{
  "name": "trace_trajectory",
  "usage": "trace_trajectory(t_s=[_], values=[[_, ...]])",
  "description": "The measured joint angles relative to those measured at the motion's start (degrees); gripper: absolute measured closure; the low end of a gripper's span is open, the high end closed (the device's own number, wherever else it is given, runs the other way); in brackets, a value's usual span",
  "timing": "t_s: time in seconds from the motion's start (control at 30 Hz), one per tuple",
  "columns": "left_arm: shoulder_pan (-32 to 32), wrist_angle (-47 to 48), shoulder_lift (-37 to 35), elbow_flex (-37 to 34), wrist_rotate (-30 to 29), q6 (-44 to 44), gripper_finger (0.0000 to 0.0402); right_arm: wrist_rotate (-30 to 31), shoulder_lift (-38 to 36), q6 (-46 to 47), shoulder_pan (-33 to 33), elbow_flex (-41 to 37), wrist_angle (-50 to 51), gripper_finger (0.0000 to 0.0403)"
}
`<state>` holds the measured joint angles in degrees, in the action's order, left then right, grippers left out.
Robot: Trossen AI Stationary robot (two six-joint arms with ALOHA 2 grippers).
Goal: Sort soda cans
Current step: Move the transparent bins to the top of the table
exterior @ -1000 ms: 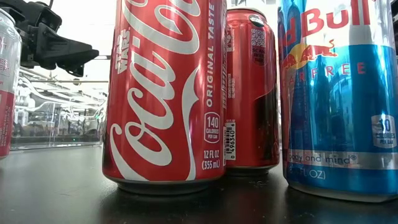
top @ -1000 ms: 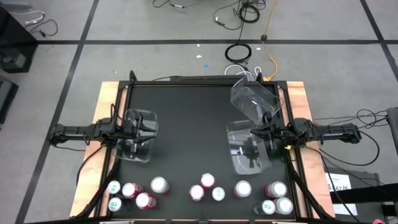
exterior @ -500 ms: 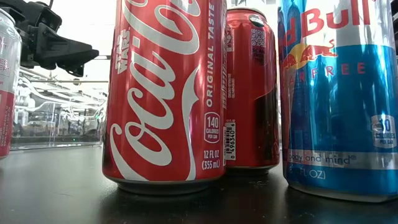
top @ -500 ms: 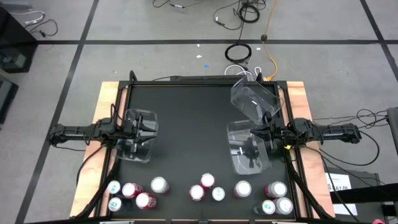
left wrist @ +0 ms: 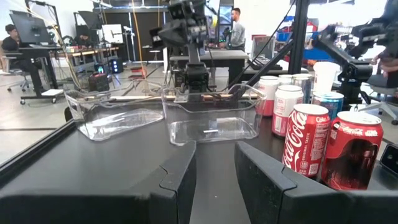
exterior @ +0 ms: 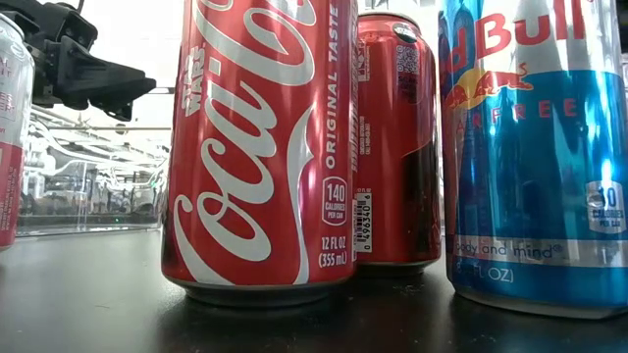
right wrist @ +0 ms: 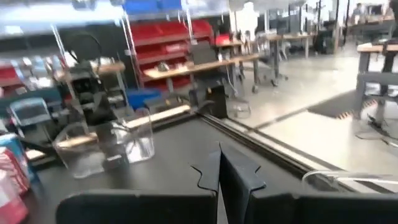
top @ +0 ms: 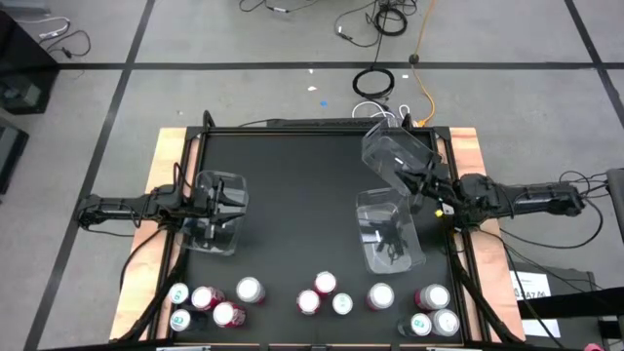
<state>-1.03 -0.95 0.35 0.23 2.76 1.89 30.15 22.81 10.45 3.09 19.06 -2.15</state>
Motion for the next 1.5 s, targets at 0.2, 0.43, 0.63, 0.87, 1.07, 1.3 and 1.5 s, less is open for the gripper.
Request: trace_trajectory(t_s=[0.2,0.43,0.63,0.87,1.07,1.3,1.5], values=[[0.0,0.0,0.01,0.0,0.0,-0.01,0.0281,-0.15,18.55,9.71,-0.02,18.0,20.1,0.0403],[0.0,0.0,0.01,0.0,0.0,0.0,0.0281,-3.95,34.81,38.46,-0.9,41.73,53.21,0.0403],[0.02,-0.02,0.01,0.01,0.0,0.0,0.0281,-10.68,43.07,53.61,-0.9,56.37,78.61,0.0403],[0.0,0.0,0.01,0.0,0.0,-0.01,0.0281,-19.33,44.04,66.08,0.97,54.93,85.02,0.0402],[0.02,0.0,0.01,0.0,0.0,-0.02,0.0281,-21.99,43.88,72.52,4.4,46.73,84.37,0.039],[0.02,0.0,0.01,0.0,0.0,0.0,0.0281,-26.09,43.86,77.13,7.71,36.87,77.39,0.0341],[0.01,-0.02,0.01,0.01,-0.02,-0.01,0.0281,-26.05,43.84,80.33,9.61,30.56,69.82,0.0288]])
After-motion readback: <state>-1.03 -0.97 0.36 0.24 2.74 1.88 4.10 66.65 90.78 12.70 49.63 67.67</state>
